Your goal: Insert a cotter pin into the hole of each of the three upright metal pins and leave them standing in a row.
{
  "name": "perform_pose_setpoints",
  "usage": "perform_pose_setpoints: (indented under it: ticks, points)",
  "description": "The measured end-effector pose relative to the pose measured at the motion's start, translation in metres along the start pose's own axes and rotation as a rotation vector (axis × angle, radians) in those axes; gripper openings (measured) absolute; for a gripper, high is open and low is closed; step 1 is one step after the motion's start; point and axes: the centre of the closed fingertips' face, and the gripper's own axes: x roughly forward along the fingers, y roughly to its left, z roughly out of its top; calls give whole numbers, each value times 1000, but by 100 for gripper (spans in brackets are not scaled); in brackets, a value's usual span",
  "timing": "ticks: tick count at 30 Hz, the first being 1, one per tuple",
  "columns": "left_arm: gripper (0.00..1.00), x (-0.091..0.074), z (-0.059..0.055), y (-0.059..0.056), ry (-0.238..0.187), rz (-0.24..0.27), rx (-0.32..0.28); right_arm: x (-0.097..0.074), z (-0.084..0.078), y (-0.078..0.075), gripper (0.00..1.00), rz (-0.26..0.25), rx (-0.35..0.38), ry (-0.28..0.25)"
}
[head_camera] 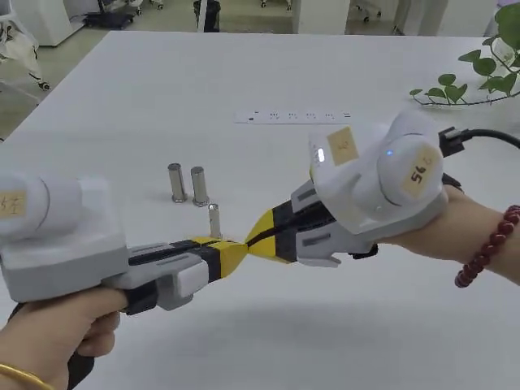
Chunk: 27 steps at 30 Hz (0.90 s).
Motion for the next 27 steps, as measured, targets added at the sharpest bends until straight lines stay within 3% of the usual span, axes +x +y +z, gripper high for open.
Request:
perform_pose_setpoints:
  ticks: [11,27]
  points:
    - [1,0,-2,0,7,-5,-57,0,0,2,2,0,-23,7]
    - [0,-1,-4,-2,11,-17,-16,-1,-1,4,6,5,11,-18]
